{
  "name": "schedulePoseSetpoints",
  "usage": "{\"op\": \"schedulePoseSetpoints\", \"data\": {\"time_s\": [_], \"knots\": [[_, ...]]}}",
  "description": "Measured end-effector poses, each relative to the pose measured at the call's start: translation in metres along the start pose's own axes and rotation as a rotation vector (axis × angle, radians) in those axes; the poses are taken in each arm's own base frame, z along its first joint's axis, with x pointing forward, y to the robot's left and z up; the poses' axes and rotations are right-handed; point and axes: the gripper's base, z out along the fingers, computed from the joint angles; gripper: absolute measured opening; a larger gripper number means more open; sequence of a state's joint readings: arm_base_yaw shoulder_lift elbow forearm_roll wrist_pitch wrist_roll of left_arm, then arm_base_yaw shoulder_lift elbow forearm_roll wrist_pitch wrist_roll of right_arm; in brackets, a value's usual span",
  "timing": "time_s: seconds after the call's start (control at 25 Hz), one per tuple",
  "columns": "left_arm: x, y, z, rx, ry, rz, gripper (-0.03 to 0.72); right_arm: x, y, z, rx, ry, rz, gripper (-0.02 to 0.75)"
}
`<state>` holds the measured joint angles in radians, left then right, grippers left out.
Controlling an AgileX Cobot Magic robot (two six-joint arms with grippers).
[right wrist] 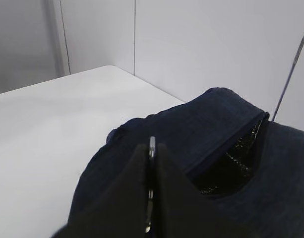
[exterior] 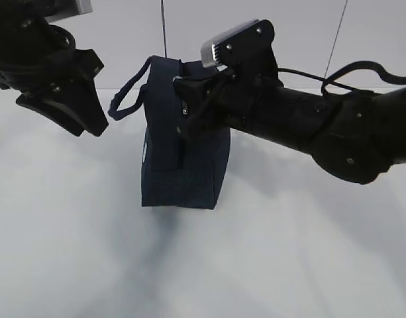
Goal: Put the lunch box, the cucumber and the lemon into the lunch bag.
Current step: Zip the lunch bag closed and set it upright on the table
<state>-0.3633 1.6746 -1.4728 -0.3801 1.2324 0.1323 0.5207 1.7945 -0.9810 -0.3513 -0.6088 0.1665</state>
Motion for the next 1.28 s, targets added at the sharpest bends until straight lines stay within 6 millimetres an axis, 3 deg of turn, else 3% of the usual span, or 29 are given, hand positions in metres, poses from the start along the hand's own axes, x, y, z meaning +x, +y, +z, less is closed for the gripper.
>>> {"op": "schedulePoseSetpoints", "data": {"time_s": [0.36, 0.8, 1.28], "knots": [[-0.002, 0.000, 0.000, -0.004, -0.027, 0.037, 0.255, -0.027, -0.012, 0.014, 0.056, 0.057, -0.009, 0.000], [-0.016, 0.000, -0.001, -0.007, -0.176, 0.106, 0.255, -0.049, -0.024, 0.022, 0.139, 0.149, 0.189, 0.000], [-0.036, -0.005, 0.036, 0.054, -0.238, 0.154, 0.287, -0.054, -0.028, 0.022, 0.193, 0.211, 0.341, 0.000]]}}
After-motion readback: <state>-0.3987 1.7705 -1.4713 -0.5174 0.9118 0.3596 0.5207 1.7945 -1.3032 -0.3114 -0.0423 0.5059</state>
